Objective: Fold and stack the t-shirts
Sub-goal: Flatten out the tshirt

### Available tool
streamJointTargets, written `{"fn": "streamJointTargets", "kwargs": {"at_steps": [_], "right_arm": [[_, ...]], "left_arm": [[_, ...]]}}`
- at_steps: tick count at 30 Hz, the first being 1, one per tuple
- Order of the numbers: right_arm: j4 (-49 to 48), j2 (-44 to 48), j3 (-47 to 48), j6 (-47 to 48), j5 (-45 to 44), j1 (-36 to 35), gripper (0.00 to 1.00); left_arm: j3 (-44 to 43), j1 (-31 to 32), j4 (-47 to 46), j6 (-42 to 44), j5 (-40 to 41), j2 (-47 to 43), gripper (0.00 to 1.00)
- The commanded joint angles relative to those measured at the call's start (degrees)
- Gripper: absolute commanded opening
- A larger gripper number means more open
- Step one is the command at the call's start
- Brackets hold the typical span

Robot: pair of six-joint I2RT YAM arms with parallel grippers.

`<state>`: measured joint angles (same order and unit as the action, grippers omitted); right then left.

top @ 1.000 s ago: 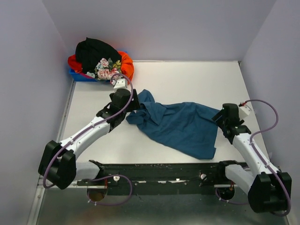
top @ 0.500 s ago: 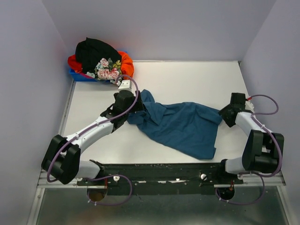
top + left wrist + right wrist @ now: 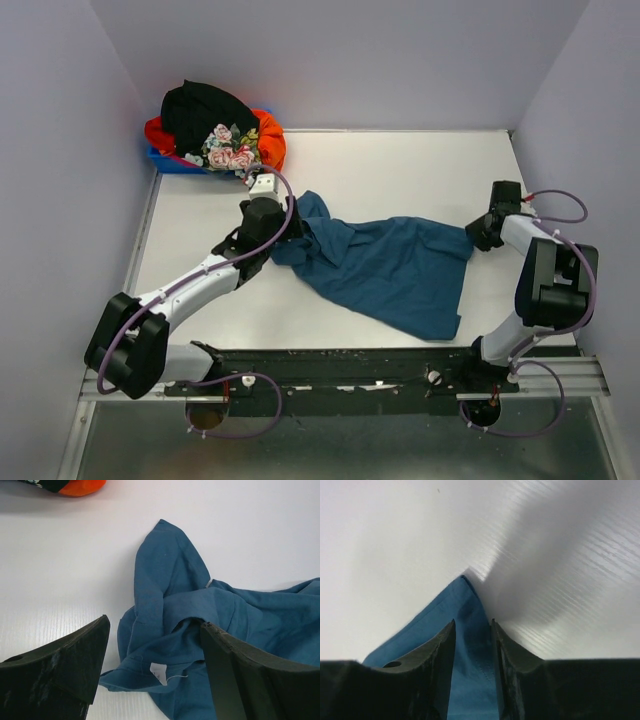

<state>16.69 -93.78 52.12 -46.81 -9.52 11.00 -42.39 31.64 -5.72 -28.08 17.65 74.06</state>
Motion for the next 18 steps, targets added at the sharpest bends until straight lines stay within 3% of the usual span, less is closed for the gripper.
{"fn": "streamJointTargets", "kwargs": {"at_steps": [1,4,10,18], "right_arm": [[2.7,-3.9,4.4,-2.3,2.3,0.3,0.38],[5.3,-5.3,6.7,-2.1,2.3,0.4,0.01],[6.5,5.3,4.3,-0.1,-5.9,0.3,0.01],[5.7,23.9,0.4,6.3,-0.4,0.3,0.01]], "left_arm": [[0.3,0.4,-1.6,0.9,2.2,-1.7,0.87],[0.2,0.4,-1.2,1.3,2.6,-1.9,0.87],[0.7,1.3,-3.3,3.0,0.7,-2.0,0.87],[-2.3,2.8,-4.5,5.7,-5.8,2.3,0.86]]}}
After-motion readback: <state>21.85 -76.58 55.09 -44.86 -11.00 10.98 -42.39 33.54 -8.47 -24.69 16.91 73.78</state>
